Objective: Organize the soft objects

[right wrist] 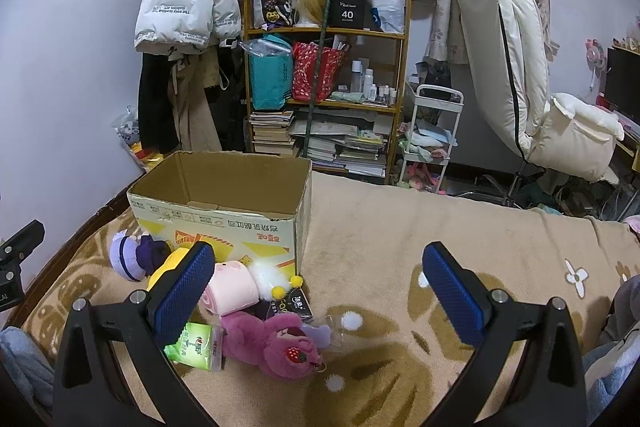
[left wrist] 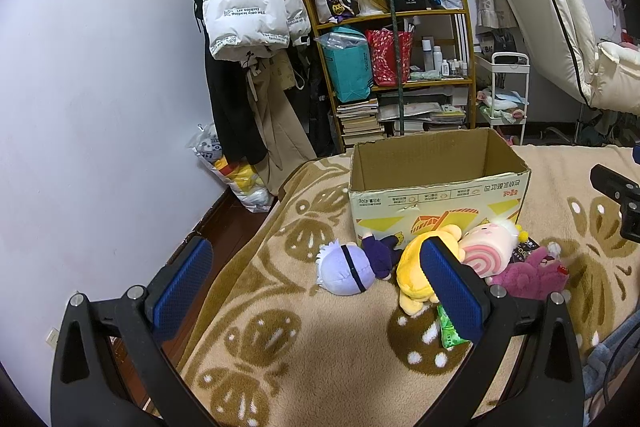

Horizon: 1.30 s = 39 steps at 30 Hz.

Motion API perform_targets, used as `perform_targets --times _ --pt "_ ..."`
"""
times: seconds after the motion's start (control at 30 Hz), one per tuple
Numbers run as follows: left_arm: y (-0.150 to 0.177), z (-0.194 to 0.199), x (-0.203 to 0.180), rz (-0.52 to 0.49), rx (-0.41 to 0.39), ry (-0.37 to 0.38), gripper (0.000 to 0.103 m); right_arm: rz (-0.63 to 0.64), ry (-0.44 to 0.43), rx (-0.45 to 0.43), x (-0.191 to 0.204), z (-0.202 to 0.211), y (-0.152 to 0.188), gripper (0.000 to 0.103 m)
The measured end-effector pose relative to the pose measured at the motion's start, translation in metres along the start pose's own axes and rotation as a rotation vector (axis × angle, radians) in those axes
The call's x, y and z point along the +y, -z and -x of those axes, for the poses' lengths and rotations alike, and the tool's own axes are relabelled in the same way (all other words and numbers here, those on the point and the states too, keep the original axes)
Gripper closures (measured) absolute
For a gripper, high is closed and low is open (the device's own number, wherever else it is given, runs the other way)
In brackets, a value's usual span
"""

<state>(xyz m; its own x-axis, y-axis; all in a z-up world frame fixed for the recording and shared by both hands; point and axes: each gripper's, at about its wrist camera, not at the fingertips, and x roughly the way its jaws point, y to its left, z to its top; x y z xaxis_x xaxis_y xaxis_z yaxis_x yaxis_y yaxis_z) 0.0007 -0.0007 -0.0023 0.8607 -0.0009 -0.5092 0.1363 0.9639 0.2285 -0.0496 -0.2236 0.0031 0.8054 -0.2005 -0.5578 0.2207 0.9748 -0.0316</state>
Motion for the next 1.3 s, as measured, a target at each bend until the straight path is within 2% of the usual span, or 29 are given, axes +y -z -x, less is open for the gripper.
perform_targets --times 1.3 --pt "0.0012 -0.0014 0.0001 -0.005 0.004 -0.002 0.001 -0.01 -0.002 0.004 -0.0017 -0.001 0.0015 0.0"
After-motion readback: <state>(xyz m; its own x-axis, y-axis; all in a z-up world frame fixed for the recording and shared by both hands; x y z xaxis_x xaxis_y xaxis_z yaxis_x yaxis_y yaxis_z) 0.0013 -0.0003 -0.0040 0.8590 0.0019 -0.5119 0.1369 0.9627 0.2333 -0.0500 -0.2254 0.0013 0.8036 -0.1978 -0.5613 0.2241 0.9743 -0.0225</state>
